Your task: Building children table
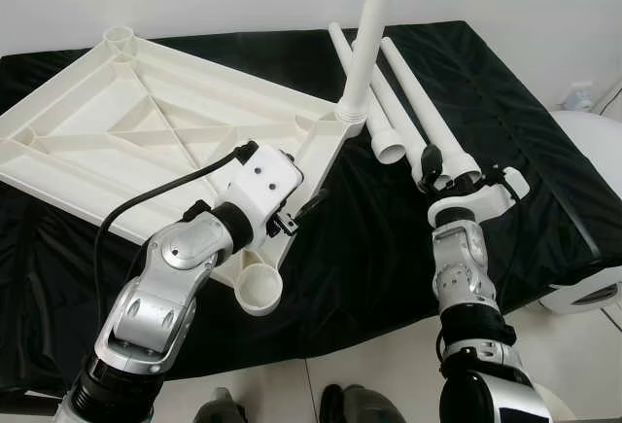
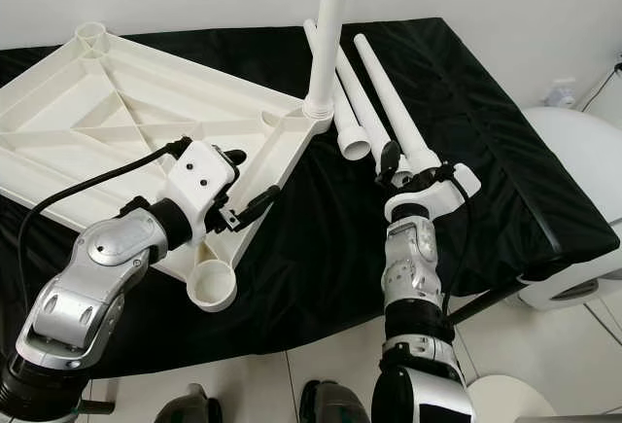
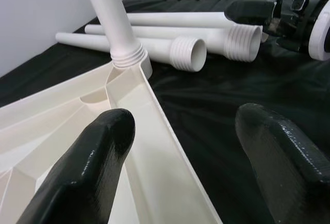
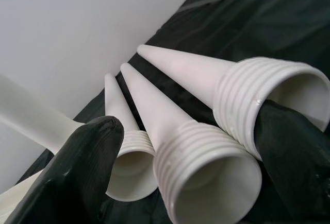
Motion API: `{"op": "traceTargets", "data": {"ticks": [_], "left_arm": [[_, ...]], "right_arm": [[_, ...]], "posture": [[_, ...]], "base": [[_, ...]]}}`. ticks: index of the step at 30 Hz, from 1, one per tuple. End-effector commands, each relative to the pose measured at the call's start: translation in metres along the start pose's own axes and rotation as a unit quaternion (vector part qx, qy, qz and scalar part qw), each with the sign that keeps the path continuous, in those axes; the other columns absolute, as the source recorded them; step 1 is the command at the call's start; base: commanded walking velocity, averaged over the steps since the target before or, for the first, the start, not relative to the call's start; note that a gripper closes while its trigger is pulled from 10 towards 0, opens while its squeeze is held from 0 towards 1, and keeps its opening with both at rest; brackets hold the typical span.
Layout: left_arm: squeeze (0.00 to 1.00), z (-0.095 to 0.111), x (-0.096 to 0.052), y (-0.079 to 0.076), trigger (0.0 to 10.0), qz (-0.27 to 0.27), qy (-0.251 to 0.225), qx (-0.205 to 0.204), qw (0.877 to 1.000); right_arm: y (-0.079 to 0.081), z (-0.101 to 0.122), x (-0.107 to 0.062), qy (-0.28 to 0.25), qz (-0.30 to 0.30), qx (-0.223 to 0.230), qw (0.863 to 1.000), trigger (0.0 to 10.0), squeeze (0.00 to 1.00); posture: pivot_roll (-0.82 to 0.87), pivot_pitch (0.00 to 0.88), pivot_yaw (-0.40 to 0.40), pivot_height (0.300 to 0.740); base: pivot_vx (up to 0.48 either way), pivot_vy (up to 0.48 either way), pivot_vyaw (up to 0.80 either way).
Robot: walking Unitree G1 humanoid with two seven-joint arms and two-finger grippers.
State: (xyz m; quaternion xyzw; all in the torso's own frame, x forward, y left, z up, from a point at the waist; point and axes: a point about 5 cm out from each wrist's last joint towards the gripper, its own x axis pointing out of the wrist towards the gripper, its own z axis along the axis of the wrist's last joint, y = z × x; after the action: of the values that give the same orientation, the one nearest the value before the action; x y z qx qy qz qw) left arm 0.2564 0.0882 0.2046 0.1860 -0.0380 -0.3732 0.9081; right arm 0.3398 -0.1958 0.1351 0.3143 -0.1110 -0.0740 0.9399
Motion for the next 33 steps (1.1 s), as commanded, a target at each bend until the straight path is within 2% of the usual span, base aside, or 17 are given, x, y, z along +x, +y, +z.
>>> {"op": "traceTargets", "data": {"ticks": [1, 8, 9, 10, 11, 14, 15, 16, 17, 18, 33], "left_arm": [[0.00, 0.002, -0.004, -0.002, 10.0, -0.001, 0.000, 0.005, 1.000], [0.00, 0.004, -0.005, -0.002, 10.0, -0.002, 0.002, 0.007, 1.000], [0.00, 0.004, -0.006, -0.002, 10.0, -0.002, 0.002, 0.007, 1.000], [0.00, 0.004, -0.006, -0.002, 10.0, -0.002, 0.002, 0.007, 1.000], [0.00, 0.004, -0.006, -0.002, 10.0, -0.002, 0.003, 0.007, 1.000], [0.00, 0.004, -0.006, -0.002, 10.0, -0.002, 0.003, 0.007, 1.000], [0.00, 0.005, -0.006, -0.002, 10.0, -0.001, 0.003, 0.007, 1.000], [0.00, 0.005, -0.006, -0.002, 10.0, -0.001, 0.004, 0.007, 1.000], [0.00, 0.006, -0.007, -0.002, 10.0, -0.001, 0.004, 0.007, 1.000], [0.00, 0.006, -0.006, -0.002, 10.0, 0.000, 0.005, 0.006, 1.000], [0.00, 0.007, -0.006, 0.000, 10.0, 0.006, 0.006, 0.007, 1.000]], "right_arm": [[-0.003, -0.007, -0.001, 0.018, -0.007, 0.012, 1.000, 10.0, 0.00], [-0.011, -0.013, 0.001, 0.035, -0.030, 0.048, 0.998, 10.0, 0.00], [-0.013, -0.013, 0.001, 0.037, -0.034, 0.053, 0.997, 9.4, 0.00], [-0.013, -0.013, 0.001, 0.037, -0.034, 0.053, 0.997, 9.4, 0.00], [-0.016, -0.014, 0.001, 0.038, -0.039, 0.059, 0.997, 5.5, 0.00], [-0.017, -0.015, 0.001, 0.038, -0.041, 0.063, 0.996, 5.5, 0.00], [-0.018, -0.015, 0.001, 0.038, -0.041, 0.066, 0.996, 4.2, 0.00], [-0.018, -0.014, 0.002, 0.036, -0.039, 0.076, 0.996, 0.9, 0.00], [-0.019, -0.014, 0.002, 0.035, -0.038, 0.082, 0.995, 0.9, 0.00], [-0.017, -0.014, 0.004, 0.034, -0.033, 0.099, 0.994, 0.0, 0.00], [-0.013, -0.016, 0.008, 0.040, -0.016, 0.121, 0.992, 0.0, 0.00]], "posture": [[0.11, 0.114, 0.006, 0.740], [0.12, 0.124, 0.015, 0.740], [0.12, 0.125, 0.015, 0.740], [0.12, 0.125, 0.015, 0.740], [0.12, 0.128, 0.017, 0.740], [0.12, 0.128, 0.018, 0.740], [0.12, 0.132, 0.018, 0.740], [0.12, 0.135, 0.020, 0.740], [0.12, 0.135, 0.020, 0.740], [0.12, 0.137, 0.020, 0.740], [0.12, 0.137, 0.017, 0.740]], "base": [[0.000, 0.000, 0.00], [0.000, 0.000, 0.00], [0.000, 0.000, 0.00], [0.000, 0.000, 0.00], [0.000, 0.000, 0.00], [0.000, 0.000, 0.00], [0.000, 0.000, 0.00], [0.000, 0.000, 0.00], [0.000, 0.000, 0.00], [0.000, 0.000, 0.00], [0.000, 0.000, 0.00]]}}
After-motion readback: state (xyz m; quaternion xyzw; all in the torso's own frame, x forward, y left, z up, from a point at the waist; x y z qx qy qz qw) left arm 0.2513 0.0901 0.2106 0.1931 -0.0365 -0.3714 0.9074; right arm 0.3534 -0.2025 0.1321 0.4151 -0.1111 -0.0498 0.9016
